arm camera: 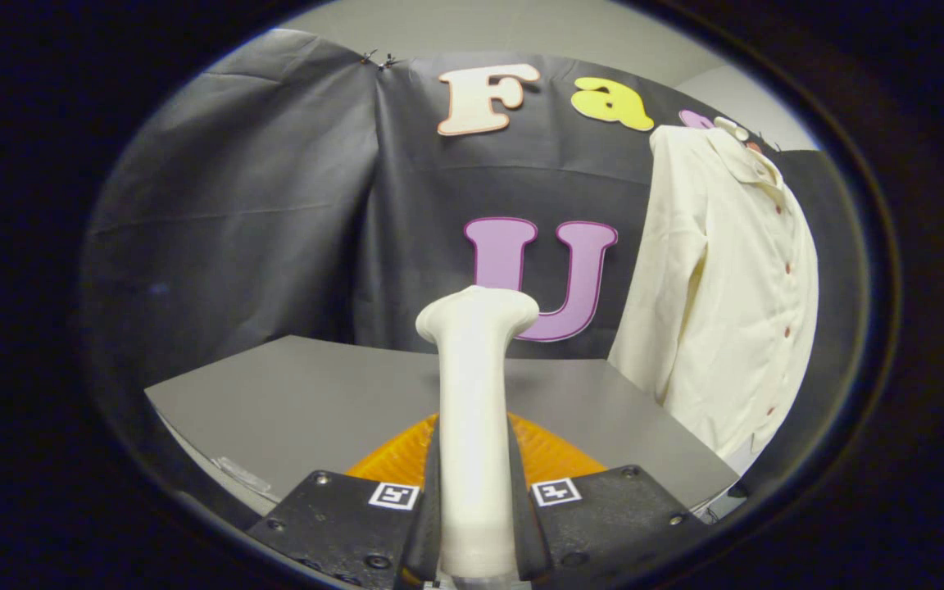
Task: Iron the clothes twice with a garment steamer, once on the left side and once on the right side.
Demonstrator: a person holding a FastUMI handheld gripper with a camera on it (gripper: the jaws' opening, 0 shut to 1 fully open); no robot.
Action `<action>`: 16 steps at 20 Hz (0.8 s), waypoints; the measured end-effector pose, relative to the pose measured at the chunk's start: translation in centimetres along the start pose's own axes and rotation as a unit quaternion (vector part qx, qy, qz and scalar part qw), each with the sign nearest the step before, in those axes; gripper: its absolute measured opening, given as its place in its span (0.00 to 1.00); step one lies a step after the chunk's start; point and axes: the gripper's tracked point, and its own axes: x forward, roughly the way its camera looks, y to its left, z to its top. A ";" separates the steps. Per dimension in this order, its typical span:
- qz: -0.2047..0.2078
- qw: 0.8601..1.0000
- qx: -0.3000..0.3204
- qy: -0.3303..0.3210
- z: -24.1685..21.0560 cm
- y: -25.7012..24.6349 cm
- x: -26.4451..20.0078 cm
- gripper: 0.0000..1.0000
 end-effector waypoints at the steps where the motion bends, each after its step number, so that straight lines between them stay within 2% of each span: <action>1: 0.007 1.000 0.009 -0.008 -0.2 -0.2 -0.6 0.36; 4: 0.040 0.997 0.030 -0.063 0.8 -0.9 -3.2 0.36; 8: 0.072 0.989 0.028 -0.122 2.7 -2.9 -7.1 0.36; 14: 0.078 0.981 0.040 -0.173 5.3 -8.4 -12.0 0.36; 16: 0.065 0.980 0.023 -0.187 6.1 -11.2 -12.7 0.36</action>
